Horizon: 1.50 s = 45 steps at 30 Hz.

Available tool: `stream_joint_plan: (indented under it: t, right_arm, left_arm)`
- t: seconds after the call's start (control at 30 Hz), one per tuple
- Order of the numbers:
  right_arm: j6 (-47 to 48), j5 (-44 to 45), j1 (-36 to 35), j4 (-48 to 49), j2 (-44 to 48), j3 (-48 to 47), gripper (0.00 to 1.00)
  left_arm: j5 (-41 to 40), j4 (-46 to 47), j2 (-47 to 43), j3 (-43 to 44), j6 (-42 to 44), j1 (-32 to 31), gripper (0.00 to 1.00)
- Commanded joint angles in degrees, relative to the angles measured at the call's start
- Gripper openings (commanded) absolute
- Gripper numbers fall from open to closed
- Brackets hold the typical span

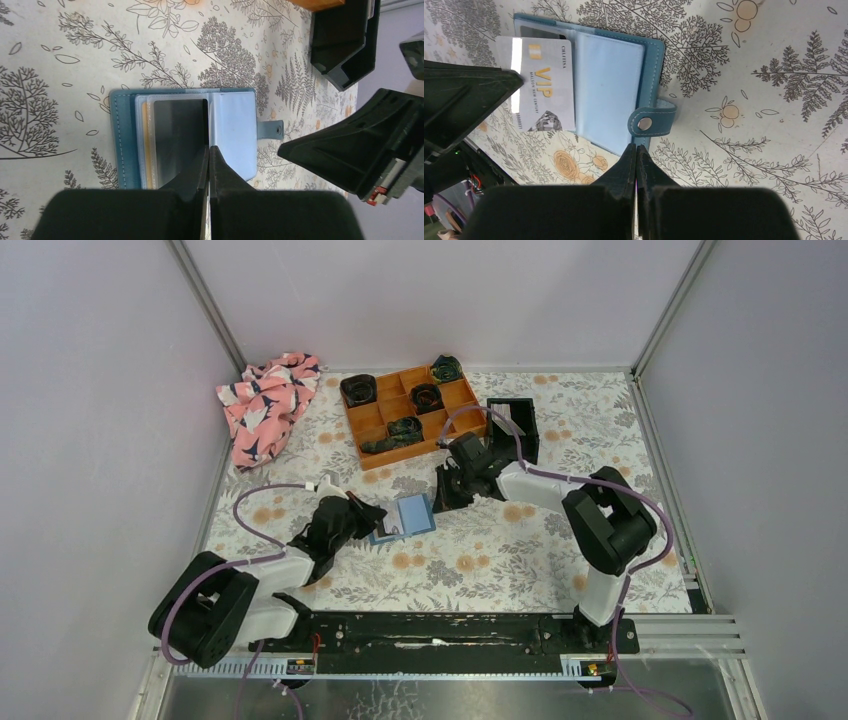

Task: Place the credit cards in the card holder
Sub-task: Insert the credit card into the card holder.

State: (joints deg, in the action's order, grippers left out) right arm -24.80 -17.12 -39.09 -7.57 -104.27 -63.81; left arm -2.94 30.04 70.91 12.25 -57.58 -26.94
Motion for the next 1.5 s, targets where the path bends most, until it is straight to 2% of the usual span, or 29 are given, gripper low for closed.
stream_joint_plan:
  t: [0.0,0.33,1.47]
  right_arm:
    - [1.06,1.93,-0.7,-0.37,-0.85,-2.75,0.0]
    - [1.64,3.81,-1.81,-0.9,-1.62,-3.56,0.0]
    - [2.37,7.72,-3.92,-2.27,-7.44,-6.42,0.0]
  left_arm:
    - [3.41,4.91,-0.37,-0.86,-0.37,1.15,0.0]
    - [4.94,5.99,-1.38,-1.35,-1.78,1.71,0.0]
    - [2.6,11.25,6.23,-1.96,-4.03,1.8,0.0]
